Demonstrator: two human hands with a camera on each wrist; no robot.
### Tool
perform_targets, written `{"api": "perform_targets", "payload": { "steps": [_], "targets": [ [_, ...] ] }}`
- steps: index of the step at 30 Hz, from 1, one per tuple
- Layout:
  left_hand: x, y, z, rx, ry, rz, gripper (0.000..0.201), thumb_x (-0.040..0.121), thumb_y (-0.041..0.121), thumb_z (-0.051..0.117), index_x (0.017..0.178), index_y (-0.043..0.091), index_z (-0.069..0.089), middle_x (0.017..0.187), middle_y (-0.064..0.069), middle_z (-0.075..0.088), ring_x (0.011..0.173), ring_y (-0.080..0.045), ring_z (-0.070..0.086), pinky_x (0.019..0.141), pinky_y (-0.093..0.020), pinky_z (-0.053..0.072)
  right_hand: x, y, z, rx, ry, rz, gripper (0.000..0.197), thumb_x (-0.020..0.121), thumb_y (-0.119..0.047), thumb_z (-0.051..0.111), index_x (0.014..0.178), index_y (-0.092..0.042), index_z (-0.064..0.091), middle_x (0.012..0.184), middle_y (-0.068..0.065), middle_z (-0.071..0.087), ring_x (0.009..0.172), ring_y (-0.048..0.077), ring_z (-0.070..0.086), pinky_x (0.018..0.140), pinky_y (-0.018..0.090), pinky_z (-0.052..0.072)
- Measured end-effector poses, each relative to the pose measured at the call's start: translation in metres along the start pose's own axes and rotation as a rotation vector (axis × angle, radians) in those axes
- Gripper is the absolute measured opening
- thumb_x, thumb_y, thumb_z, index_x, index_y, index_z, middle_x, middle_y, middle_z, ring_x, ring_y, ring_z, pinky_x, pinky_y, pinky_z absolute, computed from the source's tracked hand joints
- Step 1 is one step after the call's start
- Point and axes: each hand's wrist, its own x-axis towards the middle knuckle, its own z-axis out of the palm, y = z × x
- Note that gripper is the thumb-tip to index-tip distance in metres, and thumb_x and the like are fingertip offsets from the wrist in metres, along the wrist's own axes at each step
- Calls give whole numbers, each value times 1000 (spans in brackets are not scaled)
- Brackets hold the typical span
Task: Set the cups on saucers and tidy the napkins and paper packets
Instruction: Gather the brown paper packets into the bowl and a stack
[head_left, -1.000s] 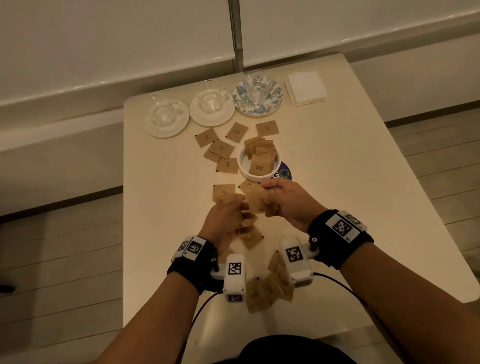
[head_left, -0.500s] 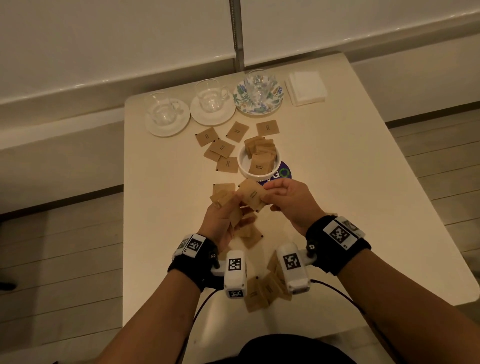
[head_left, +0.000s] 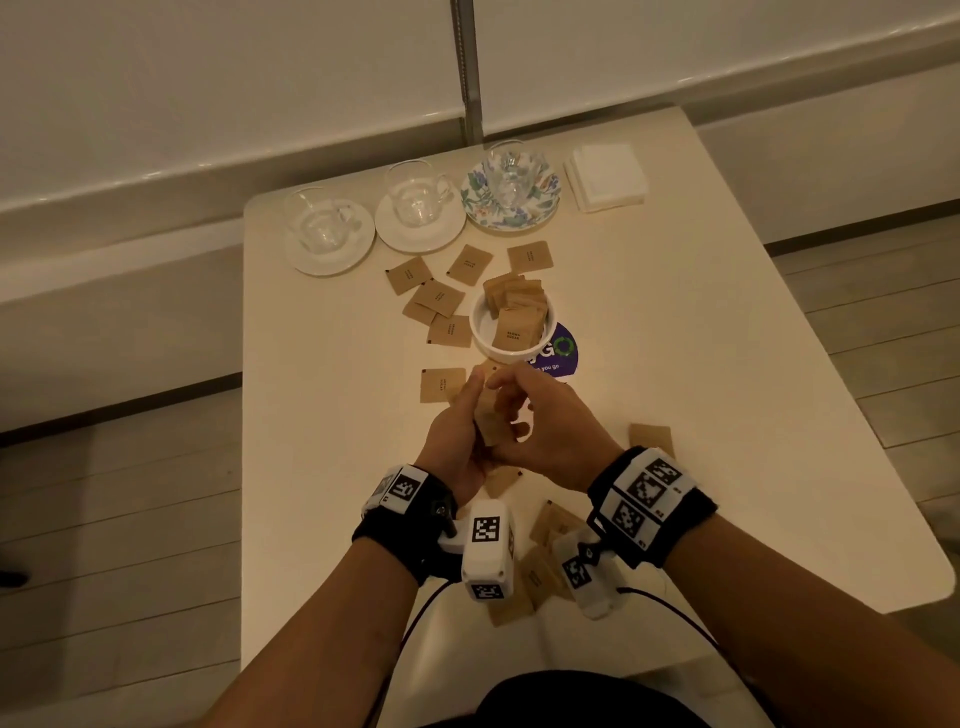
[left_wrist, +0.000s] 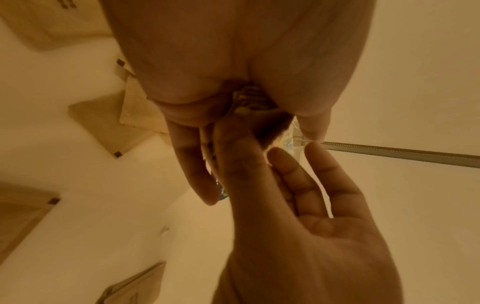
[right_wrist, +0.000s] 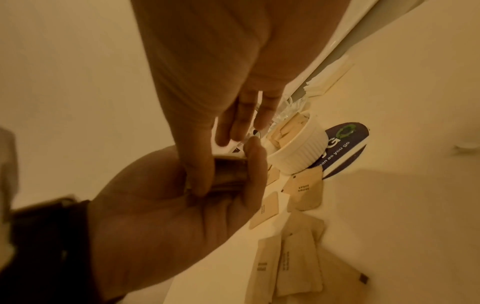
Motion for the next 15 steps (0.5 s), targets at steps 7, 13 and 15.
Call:
{"api": "perform_targets", "payload": {
  "steps": [7,13,15],
  "targets": [
    [-12,-7,0,-106,-113,15,45,88,48,58,122,20,64,122,-12,68,110,-28,67,81,-44,58,9,-1,-8,-149,-239,11,94,64,-28,90,143,-21,40,133,-3,56,119,15,54,96,33,52],
    [-22,-11,-8,-56,-196,-40,31,77,23,61,105,13,70,102,-12,73,91,-23,72,63,-32,57,5,-1,-11,-288,-343,-91,84,67,-39,86,140,-23,46,130,-5,59,113,12,55,96,29,48],
    [-23,-10,-7,-18,-224,-49,32,74,18,63,105,11,68,98,-11,72,87,-22,72,63,-31,57,5,-1,-9,-283,-341,-99,76,68,-35,86,134,-24,50,125,-6,60,108,13,56,93,29,49]
  ]
}}
